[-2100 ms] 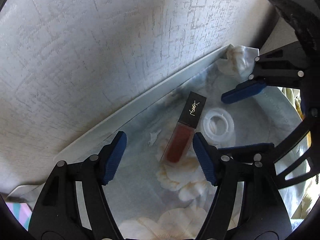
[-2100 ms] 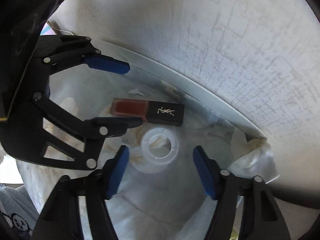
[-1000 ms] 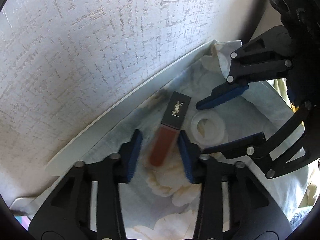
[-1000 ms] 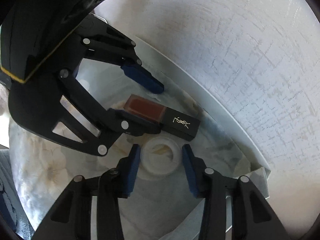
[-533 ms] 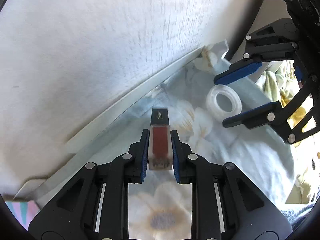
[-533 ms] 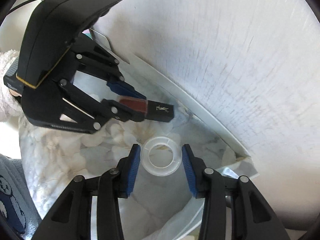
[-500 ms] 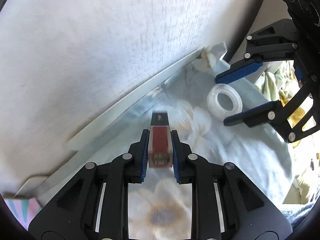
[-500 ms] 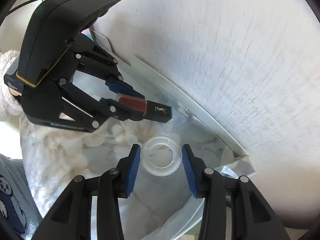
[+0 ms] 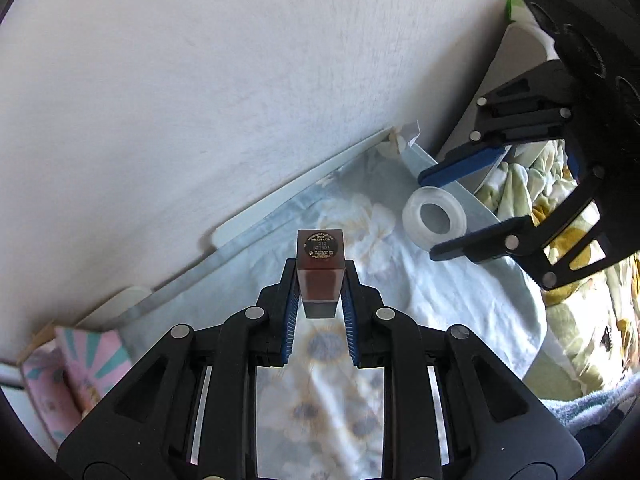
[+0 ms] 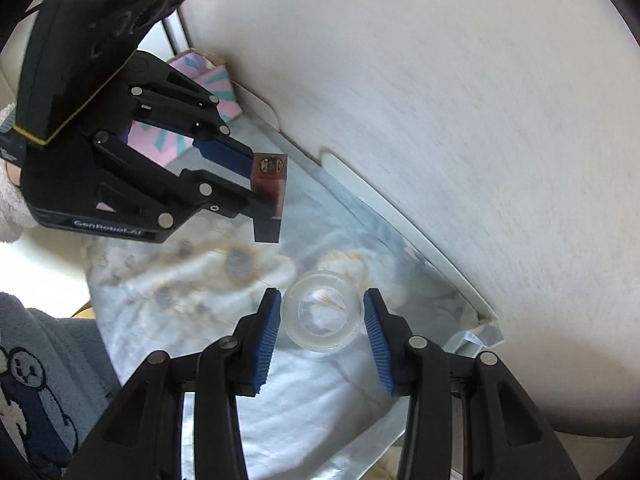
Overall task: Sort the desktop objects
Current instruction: 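Carry the lip gloss and tape roll with both tools over the cardboard box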
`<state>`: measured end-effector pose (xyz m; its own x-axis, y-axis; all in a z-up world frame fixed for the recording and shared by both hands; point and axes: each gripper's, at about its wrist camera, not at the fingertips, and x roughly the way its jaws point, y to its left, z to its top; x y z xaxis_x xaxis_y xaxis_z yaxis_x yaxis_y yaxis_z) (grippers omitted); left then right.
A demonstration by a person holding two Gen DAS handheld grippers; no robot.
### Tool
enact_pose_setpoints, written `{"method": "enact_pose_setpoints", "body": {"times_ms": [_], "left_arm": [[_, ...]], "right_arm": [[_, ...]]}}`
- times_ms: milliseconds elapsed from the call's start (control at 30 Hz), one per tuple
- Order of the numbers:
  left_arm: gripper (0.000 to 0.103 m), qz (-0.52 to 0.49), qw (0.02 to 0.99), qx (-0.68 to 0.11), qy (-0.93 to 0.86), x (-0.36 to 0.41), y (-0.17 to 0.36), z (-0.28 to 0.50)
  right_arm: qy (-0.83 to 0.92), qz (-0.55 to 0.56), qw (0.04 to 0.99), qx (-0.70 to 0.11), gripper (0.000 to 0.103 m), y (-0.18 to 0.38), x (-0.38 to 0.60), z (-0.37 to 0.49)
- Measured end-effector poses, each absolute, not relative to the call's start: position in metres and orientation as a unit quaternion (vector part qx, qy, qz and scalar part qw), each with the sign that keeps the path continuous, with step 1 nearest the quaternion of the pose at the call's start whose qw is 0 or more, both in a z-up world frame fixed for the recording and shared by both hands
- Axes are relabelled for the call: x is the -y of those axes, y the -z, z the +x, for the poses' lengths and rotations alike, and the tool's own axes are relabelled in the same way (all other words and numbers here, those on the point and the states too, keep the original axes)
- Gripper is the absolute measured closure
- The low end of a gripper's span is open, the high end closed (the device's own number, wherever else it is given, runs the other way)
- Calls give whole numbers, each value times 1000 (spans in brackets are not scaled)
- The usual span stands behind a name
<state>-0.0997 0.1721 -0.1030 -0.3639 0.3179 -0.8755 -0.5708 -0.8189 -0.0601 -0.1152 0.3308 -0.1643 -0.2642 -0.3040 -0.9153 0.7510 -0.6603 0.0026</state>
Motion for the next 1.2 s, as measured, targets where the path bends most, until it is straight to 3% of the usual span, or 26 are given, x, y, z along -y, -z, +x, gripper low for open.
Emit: {"method": "enact_pose_setpoints", "body": {"times_ms": [300, 700, 933, 1200], "left_arm": [[85, -477, 231, -118, -840, -120, 44, -69], [85, -472, 106, -93, -870, 20, -5, -23], [85, -503, 34, -36, -863, 92, 24, 4], [85, -528, -2, 2, -849, 120, 68, 28]], "right_arm": [[748, 479, 376, -264, 64, 127, -271, -117], [721, 422, 461, -300, 64, 100, -130, -131], [675, 434, 510, -308, 64, 133, -40, -133], [634, 445, 538, -332, 64, 159, 27, -114]]}}
